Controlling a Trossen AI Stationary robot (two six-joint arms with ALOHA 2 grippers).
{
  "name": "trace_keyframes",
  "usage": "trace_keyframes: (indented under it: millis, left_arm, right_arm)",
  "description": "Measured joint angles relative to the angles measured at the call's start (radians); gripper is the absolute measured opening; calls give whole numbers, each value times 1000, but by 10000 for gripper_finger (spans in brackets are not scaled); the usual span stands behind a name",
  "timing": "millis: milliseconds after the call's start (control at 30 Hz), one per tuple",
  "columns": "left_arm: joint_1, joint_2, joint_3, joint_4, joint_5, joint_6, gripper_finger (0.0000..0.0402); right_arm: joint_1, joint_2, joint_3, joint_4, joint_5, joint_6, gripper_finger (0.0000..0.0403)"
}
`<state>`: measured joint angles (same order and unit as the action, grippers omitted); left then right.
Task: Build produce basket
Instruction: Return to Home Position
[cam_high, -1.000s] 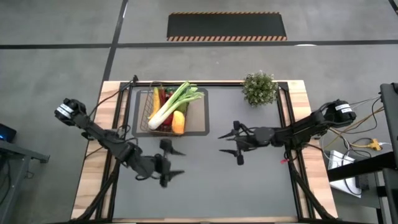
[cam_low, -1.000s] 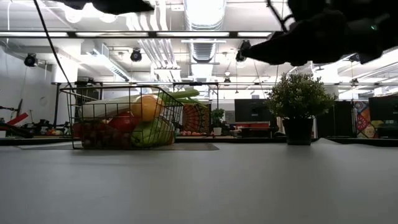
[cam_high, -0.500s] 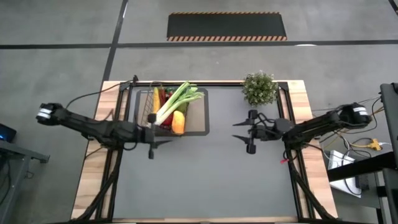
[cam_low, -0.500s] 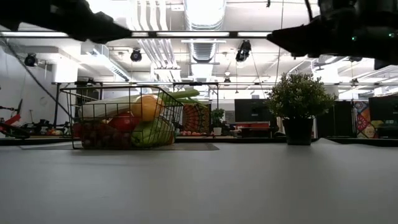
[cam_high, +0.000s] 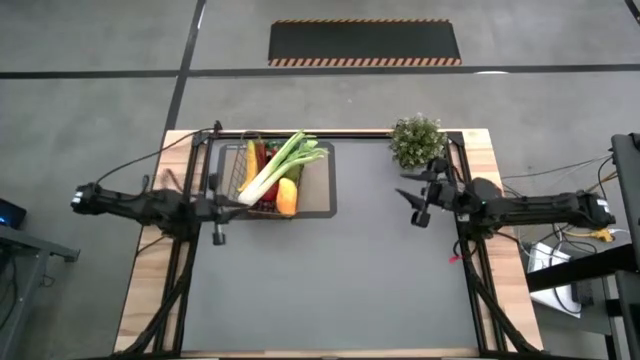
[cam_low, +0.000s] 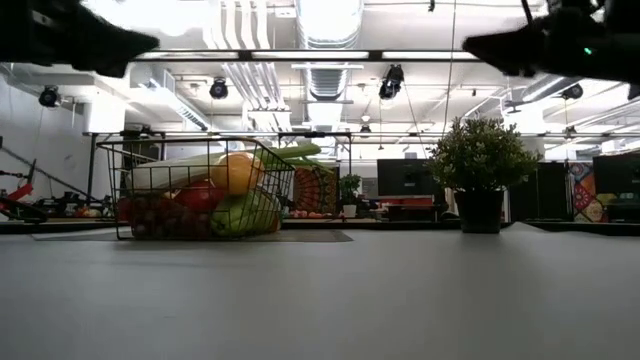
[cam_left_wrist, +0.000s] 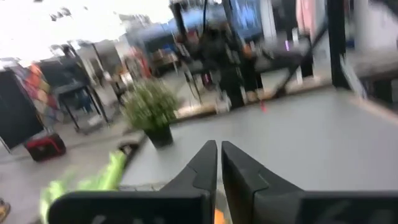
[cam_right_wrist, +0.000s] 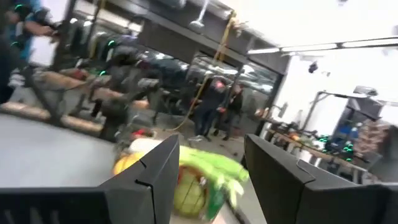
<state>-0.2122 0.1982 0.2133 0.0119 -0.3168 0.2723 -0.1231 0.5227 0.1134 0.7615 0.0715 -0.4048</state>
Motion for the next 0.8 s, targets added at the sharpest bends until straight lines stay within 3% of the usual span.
trace_keyframes:
  millis: [200,500,667,800]
  left_arm:
    - [1,-191,-41,-97,-5,-8,1]
    - [2,-154,-106,-82,-1,-129,0]
    - [3,-174,-199,32,5,-170,0]
    - [3,-149,-205,87,14,-163,0]
  right_arm:
    - [-35,-129,-22,-220,-119,17,164]
    - [-39,-358,-98,-330,-131,-2,133]
    - [-42,-467,-101,-465,-136,-4,112]
    - [-42,-522,-101,-516,-125,-25,94]
